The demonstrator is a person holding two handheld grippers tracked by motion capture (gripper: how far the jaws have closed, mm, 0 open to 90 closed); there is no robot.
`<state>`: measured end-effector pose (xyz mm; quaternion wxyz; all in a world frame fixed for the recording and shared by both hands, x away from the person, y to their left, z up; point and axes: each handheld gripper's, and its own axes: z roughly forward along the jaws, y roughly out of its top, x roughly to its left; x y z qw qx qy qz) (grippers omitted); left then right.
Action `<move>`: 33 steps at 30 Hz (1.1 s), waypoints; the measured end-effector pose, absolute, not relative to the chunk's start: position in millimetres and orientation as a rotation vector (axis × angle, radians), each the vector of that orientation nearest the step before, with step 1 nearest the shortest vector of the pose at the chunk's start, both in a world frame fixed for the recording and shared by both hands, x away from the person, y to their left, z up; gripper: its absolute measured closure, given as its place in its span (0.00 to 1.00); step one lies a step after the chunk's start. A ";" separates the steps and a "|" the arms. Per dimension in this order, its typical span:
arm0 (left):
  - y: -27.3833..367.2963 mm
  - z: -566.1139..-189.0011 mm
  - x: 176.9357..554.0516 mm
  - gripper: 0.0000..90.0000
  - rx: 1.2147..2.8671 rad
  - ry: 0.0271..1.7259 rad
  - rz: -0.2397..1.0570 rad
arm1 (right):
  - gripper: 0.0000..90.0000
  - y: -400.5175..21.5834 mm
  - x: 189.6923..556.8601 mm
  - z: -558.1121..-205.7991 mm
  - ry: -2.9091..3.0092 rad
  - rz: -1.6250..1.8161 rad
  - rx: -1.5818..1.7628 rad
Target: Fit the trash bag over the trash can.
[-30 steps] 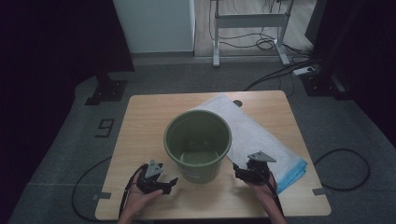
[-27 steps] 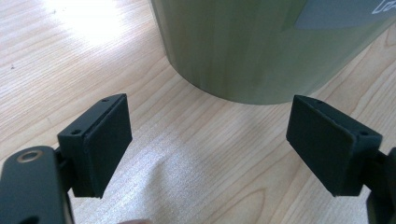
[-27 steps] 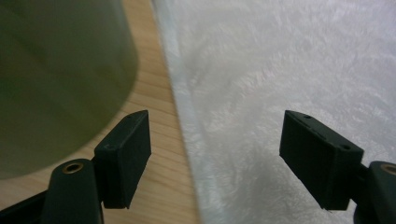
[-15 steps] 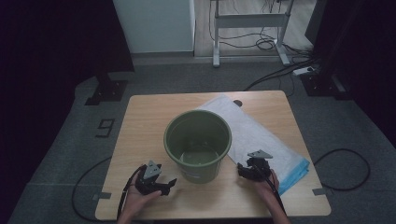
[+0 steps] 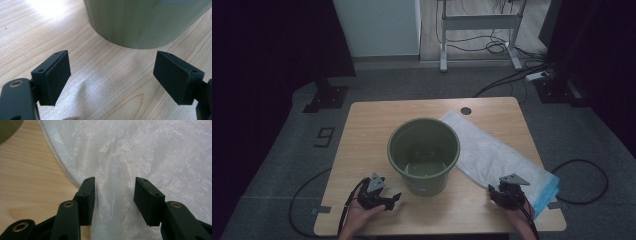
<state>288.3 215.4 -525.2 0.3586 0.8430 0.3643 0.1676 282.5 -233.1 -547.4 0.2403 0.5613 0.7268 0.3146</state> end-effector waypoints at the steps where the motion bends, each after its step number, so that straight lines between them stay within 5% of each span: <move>1: 215.7 -525.3 288.3 0.16 2.174 0.941 0.433 | 0.51 -239.0 278.2 -546.5 1.995 0.852 1.547; 6: 216.4 -525.5 288.9 0.16 2.171 0.944 0.428 | 0.41 -234.1 275.7 -540.2 2.008 0.916 1.542; 15: 219.8 -527.8 290.1 0.16 2.171 0.960 0.420 | 0.30 -177.9 325.6 -531.4 2.060 1.003 1.463; 33: 224.6 -532.6 293.8 0.16 2.181 0.981 0.409 | 0.28 -136.9 377.3 -550.0 2.059 0.967 1.424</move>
